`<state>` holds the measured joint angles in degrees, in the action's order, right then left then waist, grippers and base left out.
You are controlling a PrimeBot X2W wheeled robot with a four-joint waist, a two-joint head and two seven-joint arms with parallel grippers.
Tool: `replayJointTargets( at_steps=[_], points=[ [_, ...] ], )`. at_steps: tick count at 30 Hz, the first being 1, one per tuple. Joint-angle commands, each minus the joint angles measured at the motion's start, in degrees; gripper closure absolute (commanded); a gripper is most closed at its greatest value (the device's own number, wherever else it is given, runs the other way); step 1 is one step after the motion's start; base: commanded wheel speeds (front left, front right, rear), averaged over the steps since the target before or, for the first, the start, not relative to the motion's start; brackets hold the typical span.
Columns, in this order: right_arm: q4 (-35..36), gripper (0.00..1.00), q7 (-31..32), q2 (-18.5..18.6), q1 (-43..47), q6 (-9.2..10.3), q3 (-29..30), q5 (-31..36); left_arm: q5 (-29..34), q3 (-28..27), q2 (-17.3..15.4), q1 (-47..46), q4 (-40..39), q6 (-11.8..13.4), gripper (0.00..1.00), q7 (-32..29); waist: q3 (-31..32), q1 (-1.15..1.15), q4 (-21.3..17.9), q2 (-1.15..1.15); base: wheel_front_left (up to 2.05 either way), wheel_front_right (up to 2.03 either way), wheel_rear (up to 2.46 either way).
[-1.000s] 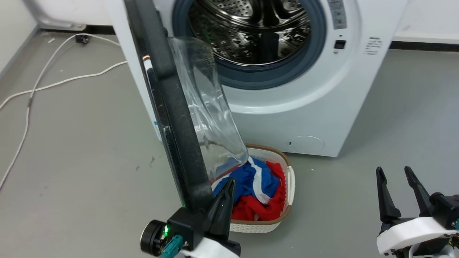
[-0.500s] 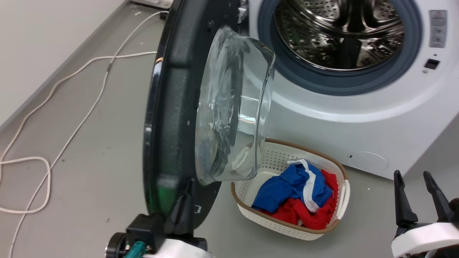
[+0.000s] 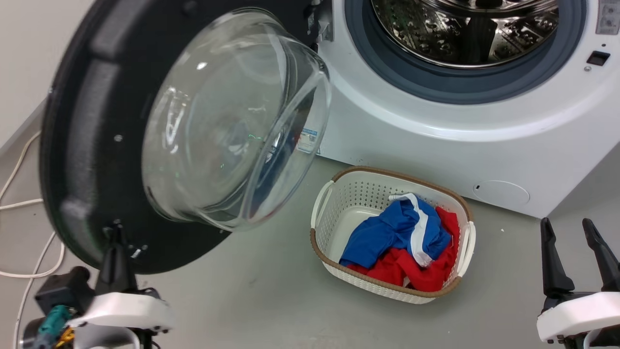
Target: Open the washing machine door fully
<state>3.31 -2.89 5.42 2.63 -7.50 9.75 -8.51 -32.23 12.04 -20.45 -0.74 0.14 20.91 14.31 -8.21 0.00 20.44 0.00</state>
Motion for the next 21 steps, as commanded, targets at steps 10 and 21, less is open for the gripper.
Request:
replayJointTargets(
  at_steps=[10,21],
  points=[
    [1.88,0.0,1.35,0.96,-1.65,0.02,0.33,0.03,-4.36,-9.06,-6.17,-7.0,9.88,-6.97,1.0,0.83,-3.41,0.0,-0.95,0.0,0.0,0.0,0.0],
    [1.71,0.0,1.6,0.84,-2.08,0.02,-0.02,-0.16,-3.58,-15.29,-6.11,-13.49,20.4,-12.67,1.0,0.85,-3.96,0.0,-2.37,0.0,0.0,0.0,0.0]
  ],
)
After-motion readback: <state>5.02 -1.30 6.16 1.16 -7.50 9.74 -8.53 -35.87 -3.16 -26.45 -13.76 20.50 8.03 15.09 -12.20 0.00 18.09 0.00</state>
